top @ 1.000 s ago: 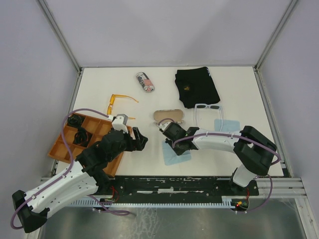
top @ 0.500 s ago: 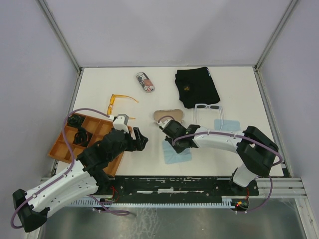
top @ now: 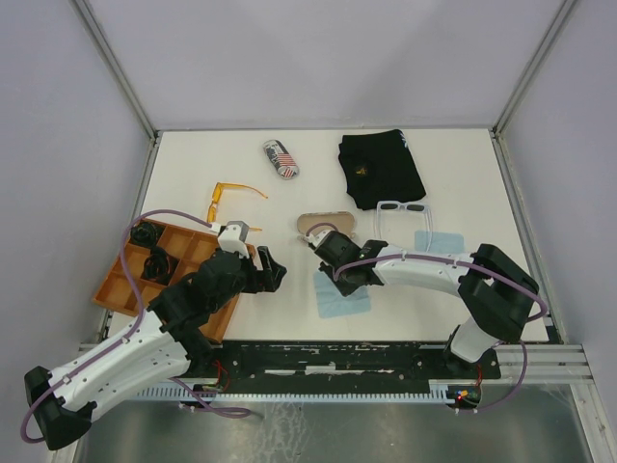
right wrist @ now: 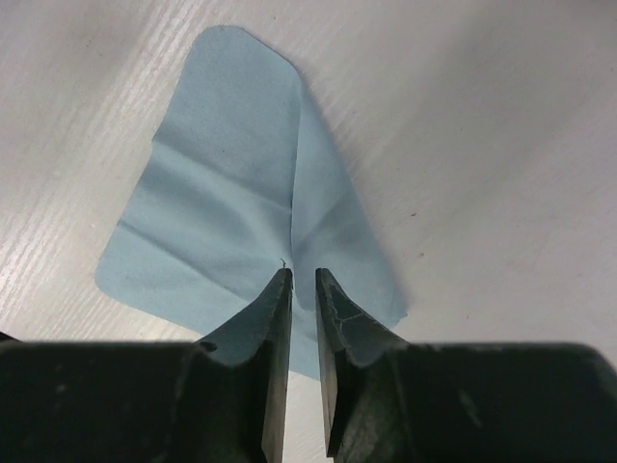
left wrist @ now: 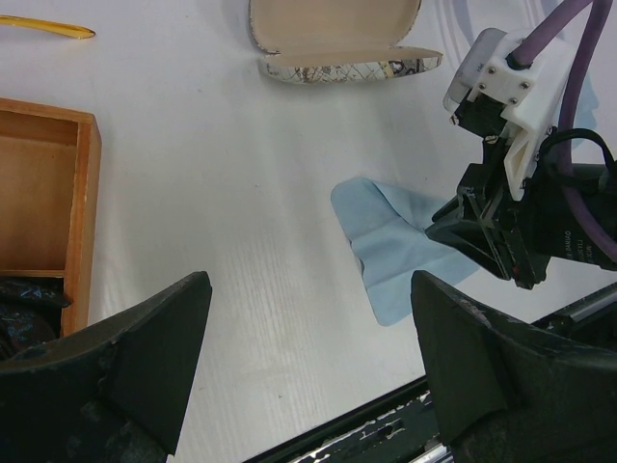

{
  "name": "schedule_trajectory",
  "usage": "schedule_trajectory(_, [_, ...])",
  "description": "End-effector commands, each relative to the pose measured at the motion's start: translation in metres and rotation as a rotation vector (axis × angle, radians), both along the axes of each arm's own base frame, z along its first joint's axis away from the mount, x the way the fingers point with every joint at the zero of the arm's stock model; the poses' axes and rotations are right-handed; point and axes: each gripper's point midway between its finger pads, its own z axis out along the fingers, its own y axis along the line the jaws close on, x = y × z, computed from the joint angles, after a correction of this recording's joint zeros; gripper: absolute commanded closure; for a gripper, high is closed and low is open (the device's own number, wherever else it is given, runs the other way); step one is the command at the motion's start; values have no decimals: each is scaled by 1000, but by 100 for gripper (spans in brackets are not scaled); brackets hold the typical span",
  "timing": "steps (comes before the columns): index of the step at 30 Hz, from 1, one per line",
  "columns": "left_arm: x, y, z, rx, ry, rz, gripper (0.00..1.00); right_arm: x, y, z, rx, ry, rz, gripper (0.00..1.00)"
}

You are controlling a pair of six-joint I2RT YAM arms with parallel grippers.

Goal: Organize the sunglasses
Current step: Adjust the glasses cleaning cloth at the center of the board.

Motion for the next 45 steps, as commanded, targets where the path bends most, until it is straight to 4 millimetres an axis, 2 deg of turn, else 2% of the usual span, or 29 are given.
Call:
schedule_trajectory(1, [3,-6,14,-65,-31,8,9,6,0,8,16,-26,-9,75])
schedule_trajectory(5, [4,-6,15,-66,-32,10,9,4,-2,1,3,-7,-7,71])
schedule_trajectory(12, [4,-6,15,-66,-30,8,9,4,-3,-7,-4,16,-9,74])
schedule_trajectory(20, [3,-7,14,-65,-26,7,9,-1,-2,-15,1,56,0,72])
schedule_trajectory(24, [3,-7,14,-67,-26,6,9,0,-4,-15,-6,53,-6,80])
schedule_trajectory(34, [3,-6,14,-69,-27,10,9,2,0,9,50,13,-7,99])
schedule_trajectory(45, [3,-7,14,-70,-27,8,9,2,2,22,68,5,-7,100])
